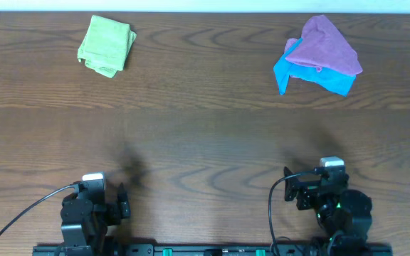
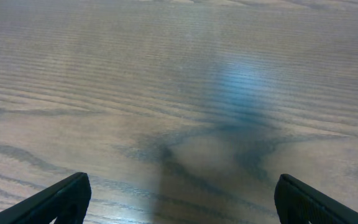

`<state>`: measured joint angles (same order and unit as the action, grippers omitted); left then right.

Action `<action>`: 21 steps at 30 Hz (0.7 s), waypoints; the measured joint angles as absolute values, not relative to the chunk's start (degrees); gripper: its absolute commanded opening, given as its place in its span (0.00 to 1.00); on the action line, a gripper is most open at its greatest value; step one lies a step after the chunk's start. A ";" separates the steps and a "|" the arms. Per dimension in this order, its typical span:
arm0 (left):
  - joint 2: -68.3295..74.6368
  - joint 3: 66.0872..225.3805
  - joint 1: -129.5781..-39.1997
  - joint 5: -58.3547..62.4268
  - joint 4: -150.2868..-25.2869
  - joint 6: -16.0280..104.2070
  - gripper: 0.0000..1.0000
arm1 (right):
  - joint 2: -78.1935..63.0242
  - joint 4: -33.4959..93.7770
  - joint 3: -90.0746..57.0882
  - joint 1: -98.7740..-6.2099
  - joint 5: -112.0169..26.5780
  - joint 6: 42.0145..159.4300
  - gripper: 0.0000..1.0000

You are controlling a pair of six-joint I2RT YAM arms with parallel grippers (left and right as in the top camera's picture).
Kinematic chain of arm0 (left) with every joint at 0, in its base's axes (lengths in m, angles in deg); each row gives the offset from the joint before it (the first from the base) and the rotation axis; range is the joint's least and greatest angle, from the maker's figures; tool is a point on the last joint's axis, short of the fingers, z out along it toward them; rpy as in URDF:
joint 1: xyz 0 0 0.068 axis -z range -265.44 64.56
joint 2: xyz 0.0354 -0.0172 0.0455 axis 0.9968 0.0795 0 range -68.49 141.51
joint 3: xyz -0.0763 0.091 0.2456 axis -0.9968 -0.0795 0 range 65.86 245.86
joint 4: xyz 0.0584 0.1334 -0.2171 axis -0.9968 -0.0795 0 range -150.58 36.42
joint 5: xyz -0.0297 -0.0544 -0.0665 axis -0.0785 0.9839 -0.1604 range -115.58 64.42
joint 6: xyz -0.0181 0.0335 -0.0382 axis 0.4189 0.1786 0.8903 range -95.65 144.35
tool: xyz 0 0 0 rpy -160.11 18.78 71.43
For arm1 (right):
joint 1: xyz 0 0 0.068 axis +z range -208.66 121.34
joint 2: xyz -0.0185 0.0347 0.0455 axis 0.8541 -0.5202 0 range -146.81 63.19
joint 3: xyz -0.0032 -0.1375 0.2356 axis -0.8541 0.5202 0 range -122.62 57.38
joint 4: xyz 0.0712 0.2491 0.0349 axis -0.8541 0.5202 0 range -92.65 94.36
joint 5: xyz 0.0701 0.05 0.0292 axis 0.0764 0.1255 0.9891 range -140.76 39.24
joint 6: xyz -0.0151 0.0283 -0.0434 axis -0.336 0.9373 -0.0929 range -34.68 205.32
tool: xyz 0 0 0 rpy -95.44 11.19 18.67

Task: Fold the cloth

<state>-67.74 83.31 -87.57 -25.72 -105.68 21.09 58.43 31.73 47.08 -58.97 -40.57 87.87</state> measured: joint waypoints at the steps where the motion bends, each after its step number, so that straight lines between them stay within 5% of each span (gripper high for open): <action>1: -67.74 83.31 -87.57 -25.72 -105.68 21.11 0.95 | 59.31 31.83 47.54 -58.97 -40.74 87.80 0.99; 21: -67.76 83.31 -87.57 -25.70 -105.68 21.11 0.95 | 62.24 31.81 47.82 -58.97 -41.83 86.27 0.99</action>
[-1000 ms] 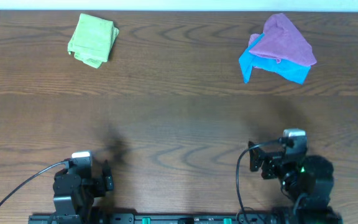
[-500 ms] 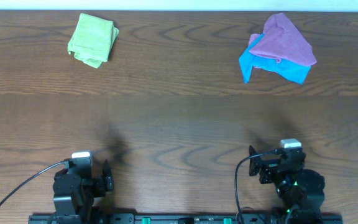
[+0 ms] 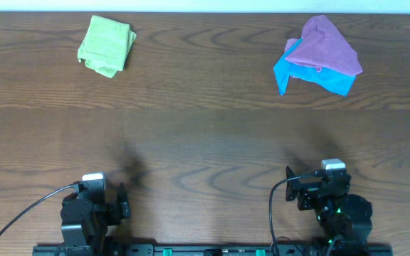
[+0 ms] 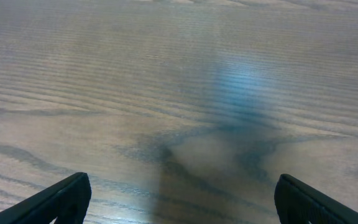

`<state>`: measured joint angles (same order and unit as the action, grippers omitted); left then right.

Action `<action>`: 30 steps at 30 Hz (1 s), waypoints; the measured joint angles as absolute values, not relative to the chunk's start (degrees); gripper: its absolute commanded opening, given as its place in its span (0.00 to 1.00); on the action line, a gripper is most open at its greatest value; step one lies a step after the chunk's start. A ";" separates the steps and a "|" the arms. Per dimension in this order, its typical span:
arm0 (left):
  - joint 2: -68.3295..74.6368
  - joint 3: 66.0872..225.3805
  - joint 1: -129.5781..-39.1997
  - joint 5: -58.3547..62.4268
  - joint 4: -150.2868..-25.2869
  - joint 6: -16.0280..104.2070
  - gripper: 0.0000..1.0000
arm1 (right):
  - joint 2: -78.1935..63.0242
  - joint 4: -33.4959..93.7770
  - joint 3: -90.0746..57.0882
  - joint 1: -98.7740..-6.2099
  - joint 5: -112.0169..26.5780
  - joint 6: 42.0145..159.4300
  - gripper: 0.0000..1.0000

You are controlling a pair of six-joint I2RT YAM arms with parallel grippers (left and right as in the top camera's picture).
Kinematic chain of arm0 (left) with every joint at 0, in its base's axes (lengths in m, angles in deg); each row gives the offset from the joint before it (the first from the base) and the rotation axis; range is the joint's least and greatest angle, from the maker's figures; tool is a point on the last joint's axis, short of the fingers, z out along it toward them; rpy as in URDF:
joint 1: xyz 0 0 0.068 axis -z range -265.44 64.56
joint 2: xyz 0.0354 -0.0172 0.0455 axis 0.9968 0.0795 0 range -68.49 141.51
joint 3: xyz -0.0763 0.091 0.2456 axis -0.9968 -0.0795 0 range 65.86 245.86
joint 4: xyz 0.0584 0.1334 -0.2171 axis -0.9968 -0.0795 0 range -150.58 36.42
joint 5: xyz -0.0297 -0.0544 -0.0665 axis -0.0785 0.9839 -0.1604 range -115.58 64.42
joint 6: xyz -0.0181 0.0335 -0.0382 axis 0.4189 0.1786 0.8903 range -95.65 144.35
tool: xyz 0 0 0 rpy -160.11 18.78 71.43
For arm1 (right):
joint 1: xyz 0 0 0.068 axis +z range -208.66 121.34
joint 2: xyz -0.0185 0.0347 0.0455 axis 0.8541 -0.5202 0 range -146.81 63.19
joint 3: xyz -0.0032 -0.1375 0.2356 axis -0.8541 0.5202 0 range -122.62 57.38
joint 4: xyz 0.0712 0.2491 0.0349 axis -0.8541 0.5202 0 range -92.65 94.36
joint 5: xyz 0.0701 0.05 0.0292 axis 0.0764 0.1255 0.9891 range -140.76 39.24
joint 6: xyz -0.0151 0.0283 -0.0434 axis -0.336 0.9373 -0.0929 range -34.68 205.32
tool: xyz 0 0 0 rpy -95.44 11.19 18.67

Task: Fold the cloth

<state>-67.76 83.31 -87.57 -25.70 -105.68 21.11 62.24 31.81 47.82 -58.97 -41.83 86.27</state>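
A folded green cloth (image 3: 107,45) lies at the far left of the table. At the far right a purple cloth (image 3: 324,45) is crumpled on top of a blue cloth (image 3: 333,80). My left gripper (image 3: 123,201) rests near the front edge, far from every cloth. In the left wrist view the left gripper (image 4: 182,190) is open, with only bare wood between its fingertips (image 4: 67,193). My right gripper (image 3: 291,190) sits low at the front right; its jaws are too small to read from overhead.
The dark wood table (image 3: 205,135) stretches between the arms and the cloths. The arm bases and a black cable (image 3: 20,213) crowd the front edge.
The right arm has drawn back slightly toward the front edge. The left arm and all three cloths are where they were.
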 measured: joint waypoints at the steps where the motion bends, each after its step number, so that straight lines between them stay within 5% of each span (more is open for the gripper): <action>1: -67.76 83.31 -87.57 -25.70 -105.68 21.11 0.95 | 62.24 31.83 47.80 -58.97 -41.83 86.27 0.99; 30: -67.76 83.31 -79.68 -25.70 -105.70 21.09 0.96 | 62.24 31.81 47.80 -58.97 -41.83 86.25 0.99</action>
